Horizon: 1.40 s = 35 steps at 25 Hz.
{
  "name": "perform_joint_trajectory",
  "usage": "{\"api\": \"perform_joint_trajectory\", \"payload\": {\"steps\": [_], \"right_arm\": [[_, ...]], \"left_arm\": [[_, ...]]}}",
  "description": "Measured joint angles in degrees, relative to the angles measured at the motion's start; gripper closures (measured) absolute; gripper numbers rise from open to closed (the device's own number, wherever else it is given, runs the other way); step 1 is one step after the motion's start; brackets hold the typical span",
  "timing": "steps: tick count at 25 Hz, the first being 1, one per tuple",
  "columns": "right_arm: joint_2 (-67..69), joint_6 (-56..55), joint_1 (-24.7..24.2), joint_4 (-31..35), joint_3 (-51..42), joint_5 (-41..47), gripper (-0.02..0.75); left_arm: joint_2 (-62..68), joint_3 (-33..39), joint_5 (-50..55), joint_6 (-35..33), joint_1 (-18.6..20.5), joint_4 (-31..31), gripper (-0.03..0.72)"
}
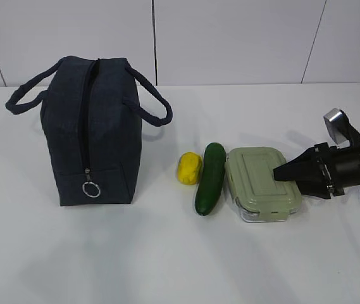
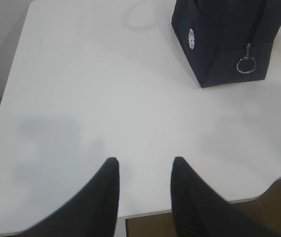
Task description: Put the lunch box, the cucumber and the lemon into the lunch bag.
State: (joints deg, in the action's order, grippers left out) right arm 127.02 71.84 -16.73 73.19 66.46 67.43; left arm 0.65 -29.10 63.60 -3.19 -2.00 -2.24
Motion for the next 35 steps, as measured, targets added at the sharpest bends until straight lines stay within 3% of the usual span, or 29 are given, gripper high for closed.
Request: {"api": "perform_joint_trajectory", "payload": {"steps": [20, 35], "right_arm": [[0.0, -0.1, 0.0, 0.2, 0.0, 0.3, 0.353], [0.0, -0.1, 0.0, 0.2, 0.0, 0.3, 0.348]], "left_arm": [[0.0, 0.0, 0.0, 0.0, 0.0, 0.0, 0.449], [0.0, 0.0, 0.0, 0.0, 0.0, 0.0, 0.449]]}}
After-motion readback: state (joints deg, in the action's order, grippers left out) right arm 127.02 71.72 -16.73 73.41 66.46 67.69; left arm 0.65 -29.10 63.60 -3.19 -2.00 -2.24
